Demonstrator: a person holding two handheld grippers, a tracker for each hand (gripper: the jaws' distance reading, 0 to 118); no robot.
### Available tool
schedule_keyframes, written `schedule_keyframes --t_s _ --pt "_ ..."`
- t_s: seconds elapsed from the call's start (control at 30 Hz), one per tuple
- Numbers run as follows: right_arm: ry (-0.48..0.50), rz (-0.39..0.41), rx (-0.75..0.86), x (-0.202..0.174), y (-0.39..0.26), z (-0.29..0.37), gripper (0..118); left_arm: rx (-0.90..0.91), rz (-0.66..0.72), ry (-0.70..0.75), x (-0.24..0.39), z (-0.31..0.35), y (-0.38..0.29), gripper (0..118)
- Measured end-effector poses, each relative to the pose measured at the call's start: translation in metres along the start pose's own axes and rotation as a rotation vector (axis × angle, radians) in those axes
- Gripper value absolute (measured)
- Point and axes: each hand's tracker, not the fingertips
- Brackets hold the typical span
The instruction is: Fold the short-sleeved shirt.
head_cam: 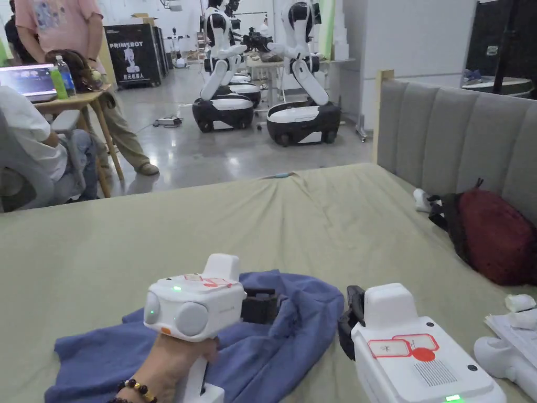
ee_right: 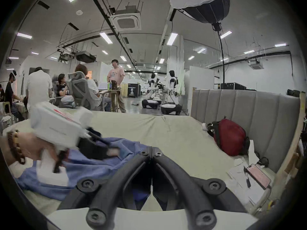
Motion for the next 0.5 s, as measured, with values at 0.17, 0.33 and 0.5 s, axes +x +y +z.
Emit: schedule_keyframes --t_s 0.17,0.33,0.5 --pt "0.049 0.027 0.008 -0.013 0.002 -0.003 1 0.22 0.099 0.277 -0.027 0.123 -0.037 43" --pt "0.095 0.025 0.019 -0.028 0.003 0.004 2 0.245 0.22 0.414 -0.048 0.204 -0.088 0" --pt "0.102 0.027 0.032 -0.037 0.005 0.003 2 0.189 0.163 0.501 -0.062 0.215 -0.088 0"
